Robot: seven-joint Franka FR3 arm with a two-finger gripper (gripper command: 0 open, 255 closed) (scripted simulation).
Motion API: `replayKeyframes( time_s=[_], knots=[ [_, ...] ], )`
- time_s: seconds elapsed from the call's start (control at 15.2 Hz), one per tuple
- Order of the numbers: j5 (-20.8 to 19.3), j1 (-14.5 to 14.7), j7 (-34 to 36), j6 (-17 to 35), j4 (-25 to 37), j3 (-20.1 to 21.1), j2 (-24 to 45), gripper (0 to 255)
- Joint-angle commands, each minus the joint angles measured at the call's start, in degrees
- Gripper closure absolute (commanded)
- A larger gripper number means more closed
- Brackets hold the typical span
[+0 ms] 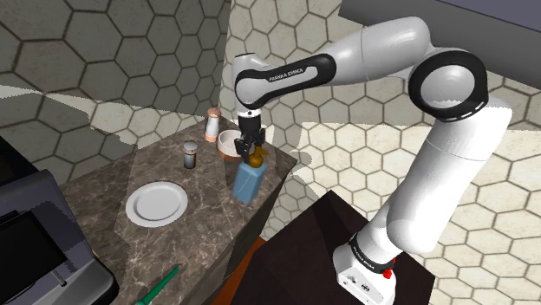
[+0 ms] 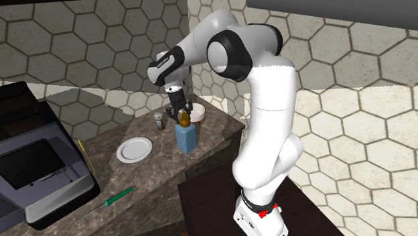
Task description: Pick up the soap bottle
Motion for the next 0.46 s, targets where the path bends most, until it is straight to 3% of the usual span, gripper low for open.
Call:
replayKeyframes(
  time_s=[0.0,0.4],
  knots=[
    [0.08,-0.01,-0.01,-1.48,0.63,0.02,-0.84,255],
    [0.21,-0.04,-0.07,-4.38,2.08,0.05,-2.30,255]
  ],
)
